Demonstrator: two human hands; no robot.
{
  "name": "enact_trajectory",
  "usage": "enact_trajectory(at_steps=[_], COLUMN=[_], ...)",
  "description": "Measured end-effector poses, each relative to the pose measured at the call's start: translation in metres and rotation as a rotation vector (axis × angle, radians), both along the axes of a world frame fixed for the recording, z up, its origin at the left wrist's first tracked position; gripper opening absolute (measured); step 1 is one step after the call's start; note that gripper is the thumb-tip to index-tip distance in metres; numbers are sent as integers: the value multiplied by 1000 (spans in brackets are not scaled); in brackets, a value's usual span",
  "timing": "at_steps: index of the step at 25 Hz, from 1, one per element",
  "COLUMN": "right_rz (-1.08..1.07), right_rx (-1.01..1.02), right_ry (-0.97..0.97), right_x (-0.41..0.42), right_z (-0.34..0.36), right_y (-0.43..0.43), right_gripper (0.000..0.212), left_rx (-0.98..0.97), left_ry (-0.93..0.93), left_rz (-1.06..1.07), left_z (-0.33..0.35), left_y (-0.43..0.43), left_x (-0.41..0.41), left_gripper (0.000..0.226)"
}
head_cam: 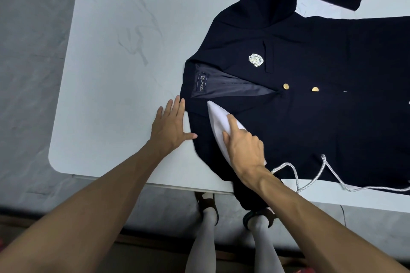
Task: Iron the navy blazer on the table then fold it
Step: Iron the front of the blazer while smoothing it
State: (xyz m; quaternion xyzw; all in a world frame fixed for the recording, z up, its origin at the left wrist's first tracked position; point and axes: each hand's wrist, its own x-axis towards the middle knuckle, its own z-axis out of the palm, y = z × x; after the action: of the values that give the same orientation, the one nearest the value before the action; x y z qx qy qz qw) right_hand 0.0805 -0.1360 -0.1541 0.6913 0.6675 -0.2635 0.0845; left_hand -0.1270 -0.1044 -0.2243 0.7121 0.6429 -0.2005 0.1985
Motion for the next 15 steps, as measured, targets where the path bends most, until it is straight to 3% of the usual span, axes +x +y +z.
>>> enact_trajectory(at_steps=[6,10,15], right_rz=[-157,-57,55], right_rx=[3,-11,21], right_ry=[111,184,65], right_x=[47,9,-18], right_z=[18,18,-5], right_y=[0,13,11], right_gripper=[39,43,40], left_rx=[-21,-18,0], left_ry=[8,27,3], left_rz=[20,0,0], left_z=[2,1,-2], left_y=[1,-1,-1], left_x=[4,3,1], left_gripper=[115,113,114])
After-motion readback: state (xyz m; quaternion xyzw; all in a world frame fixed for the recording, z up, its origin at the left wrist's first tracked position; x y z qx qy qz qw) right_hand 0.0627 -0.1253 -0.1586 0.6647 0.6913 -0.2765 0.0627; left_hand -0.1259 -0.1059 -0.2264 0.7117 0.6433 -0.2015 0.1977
